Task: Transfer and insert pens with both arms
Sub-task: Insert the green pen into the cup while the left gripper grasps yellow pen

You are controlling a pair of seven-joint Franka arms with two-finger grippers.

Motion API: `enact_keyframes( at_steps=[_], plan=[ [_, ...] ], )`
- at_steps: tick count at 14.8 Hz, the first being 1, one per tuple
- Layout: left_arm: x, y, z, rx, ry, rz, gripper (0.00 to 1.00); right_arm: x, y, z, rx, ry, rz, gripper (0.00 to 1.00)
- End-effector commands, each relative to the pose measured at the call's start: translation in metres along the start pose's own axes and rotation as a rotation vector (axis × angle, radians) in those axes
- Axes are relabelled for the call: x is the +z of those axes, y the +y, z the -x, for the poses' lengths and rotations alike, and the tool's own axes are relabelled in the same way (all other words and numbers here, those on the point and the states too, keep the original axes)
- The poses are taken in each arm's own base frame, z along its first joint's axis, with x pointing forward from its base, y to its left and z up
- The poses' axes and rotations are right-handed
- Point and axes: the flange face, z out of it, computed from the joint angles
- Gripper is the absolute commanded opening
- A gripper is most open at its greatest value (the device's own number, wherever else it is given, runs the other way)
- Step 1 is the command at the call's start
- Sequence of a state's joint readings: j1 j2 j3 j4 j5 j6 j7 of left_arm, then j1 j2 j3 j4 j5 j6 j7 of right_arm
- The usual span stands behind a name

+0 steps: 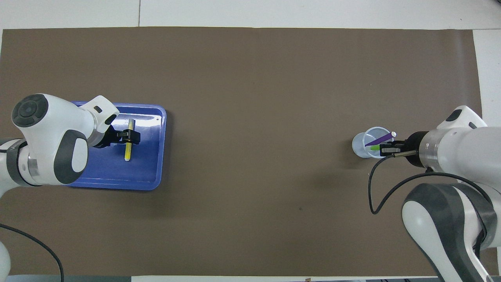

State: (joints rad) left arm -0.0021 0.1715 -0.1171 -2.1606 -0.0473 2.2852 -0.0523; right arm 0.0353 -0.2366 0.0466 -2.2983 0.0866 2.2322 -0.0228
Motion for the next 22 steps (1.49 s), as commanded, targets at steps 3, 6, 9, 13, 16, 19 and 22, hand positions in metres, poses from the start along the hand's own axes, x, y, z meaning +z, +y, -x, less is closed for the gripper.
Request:
enact_keyframes(
  at_steps=[3,6,9,13,16,19,22],
  plan=[
    [0.009,0.003,-0.006,0.023,0.000,-0.016,0.82,0.032,0.020,-0.003,0.009,-0.016,0.023,0.00],
    [0.010,0.003,-0.003,0.023,-0.014,-0.017,0.77,0.047,0.026,-0.004,0.020,-0.043,0.023,0.00],
    [0.010,0.003,-0.001,0.023,-0.026,-0.018,0.74,0.061,0.032,-0.003,0.034,-0.070,0.022,0.00],
    [0.011,0.009,0.001,0.032,-0.033,-0.020,0.57,0.074,0.033,-0.007,0.040,-0.056,0.023,0.00],
    [0.011,0.009,0.001,0.033,-0.034,-0.020,0.27,0.076,0.033,-0.010,0.040,-0.036,0.024,0.00],
    [0.011,0.009,0.001,0.032,-0.033,-0.020,0.00,0.076,0.032,-0.010,0.040,-0.036,0.024,0.00],
    [0.008,0.005,-0.002,0.026,-0.031,-0.019,0.00,0.076,0.032,-0.011,0.042,-0.036,0.023,0.49]
  ],
)
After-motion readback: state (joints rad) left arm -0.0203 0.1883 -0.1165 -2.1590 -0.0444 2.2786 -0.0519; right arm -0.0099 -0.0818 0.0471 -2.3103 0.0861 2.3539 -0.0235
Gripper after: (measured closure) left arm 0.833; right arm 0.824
